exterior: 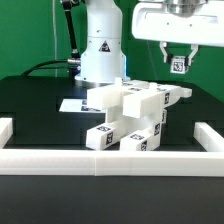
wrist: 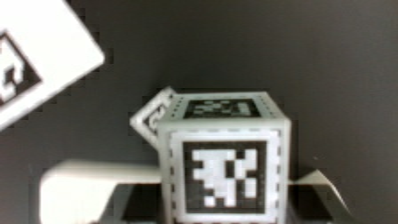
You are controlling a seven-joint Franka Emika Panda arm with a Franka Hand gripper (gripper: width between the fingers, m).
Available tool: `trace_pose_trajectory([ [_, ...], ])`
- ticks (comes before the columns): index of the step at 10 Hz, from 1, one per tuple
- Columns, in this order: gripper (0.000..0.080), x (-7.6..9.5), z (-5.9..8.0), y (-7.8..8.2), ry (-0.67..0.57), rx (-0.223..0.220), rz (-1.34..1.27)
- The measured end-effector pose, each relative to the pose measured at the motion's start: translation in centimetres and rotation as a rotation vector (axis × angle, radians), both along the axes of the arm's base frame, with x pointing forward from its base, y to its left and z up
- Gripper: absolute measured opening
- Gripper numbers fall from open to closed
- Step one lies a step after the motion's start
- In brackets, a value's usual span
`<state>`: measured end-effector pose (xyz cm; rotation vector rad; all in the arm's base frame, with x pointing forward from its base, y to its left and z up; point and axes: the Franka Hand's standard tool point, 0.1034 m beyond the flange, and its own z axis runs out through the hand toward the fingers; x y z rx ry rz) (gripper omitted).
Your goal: Assemble chair
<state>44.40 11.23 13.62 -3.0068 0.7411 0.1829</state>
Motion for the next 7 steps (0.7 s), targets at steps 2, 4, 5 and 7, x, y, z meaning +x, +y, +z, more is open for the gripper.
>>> trace_pose_trajectory([
  [2,0.0284,3.2,1.5,-2.1,-0.040,0.012,0.076],
  [4,0.0284,4.2,1.8,-2.5,-0.050,0.013,0.100],
  [5,0.0284,4.1,1.7,-2.5,-0.049,0.012,0.101],
  [7,0.0284,4.1,1.7,-2.5,-0.049,0.012,0.101],
])
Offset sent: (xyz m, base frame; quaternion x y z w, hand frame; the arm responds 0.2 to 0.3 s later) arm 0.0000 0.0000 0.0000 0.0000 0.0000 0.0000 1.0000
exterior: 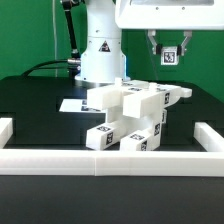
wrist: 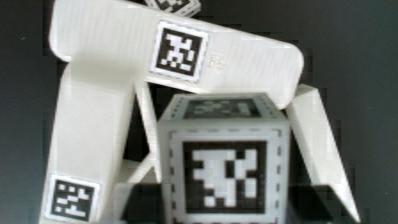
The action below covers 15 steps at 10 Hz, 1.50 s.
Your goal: Assemble chair
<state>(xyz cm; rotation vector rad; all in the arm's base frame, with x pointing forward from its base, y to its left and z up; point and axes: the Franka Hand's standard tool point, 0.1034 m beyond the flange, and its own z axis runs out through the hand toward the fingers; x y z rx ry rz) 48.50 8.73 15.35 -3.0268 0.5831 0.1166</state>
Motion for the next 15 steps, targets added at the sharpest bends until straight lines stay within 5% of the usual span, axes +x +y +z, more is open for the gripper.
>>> trace_pose_trajectory([
  [1,0.0284,0.1,0.0,-0.1,-0.001,0.000,0.002],
  [5,0.0284,5.8,0.9,-2.8,-0.063,-0.022,0.172],
  [10,0.0284,5.6,0.6,-2.8,-0.057,-0.024,0.193],
  [15,0.0284,8.4,-0.3,-4.8,-0.076,-0.054,0.261],
])
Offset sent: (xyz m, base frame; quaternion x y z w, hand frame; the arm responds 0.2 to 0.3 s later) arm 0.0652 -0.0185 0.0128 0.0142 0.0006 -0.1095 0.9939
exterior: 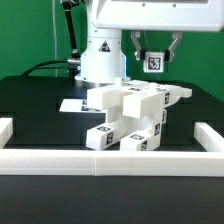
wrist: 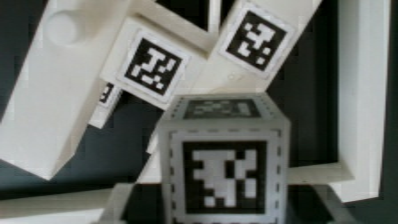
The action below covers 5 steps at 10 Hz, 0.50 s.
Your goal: Assemble chair
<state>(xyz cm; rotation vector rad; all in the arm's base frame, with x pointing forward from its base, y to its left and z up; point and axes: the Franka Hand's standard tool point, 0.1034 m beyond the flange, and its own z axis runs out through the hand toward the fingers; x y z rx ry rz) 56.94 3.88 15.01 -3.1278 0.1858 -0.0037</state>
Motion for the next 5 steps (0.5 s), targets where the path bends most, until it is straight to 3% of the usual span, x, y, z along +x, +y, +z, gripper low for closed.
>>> trace_pose_trajectory([
  [5,0.0284,0.08,-0.25,0.21,-0.014,-0.003,-0.002],
])
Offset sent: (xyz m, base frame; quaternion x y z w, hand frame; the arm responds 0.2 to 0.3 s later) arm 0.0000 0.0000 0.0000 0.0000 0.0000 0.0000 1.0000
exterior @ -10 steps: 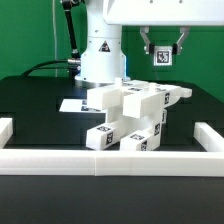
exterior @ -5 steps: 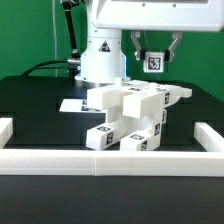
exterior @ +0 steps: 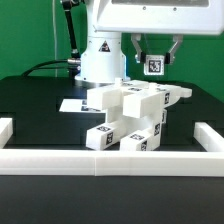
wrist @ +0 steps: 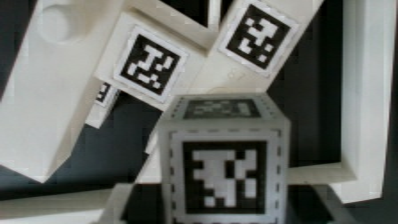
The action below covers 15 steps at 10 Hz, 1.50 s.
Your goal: Assemble chair
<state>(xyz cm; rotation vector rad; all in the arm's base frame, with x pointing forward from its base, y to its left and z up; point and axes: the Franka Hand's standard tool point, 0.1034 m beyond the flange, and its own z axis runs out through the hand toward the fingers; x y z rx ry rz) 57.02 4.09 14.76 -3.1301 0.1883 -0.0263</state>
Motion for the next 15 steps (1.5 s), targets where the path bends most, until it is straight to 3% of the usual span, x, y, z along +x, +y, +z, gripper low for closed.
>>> trace_pose_trajectory([
  [3,0.0284,0.2,-0.7,-0.2,-0.006,-0.010,0.001],
  [15,0.0284,-0.1,-1.5,0.1,0.005,-0.014,0.004],
])
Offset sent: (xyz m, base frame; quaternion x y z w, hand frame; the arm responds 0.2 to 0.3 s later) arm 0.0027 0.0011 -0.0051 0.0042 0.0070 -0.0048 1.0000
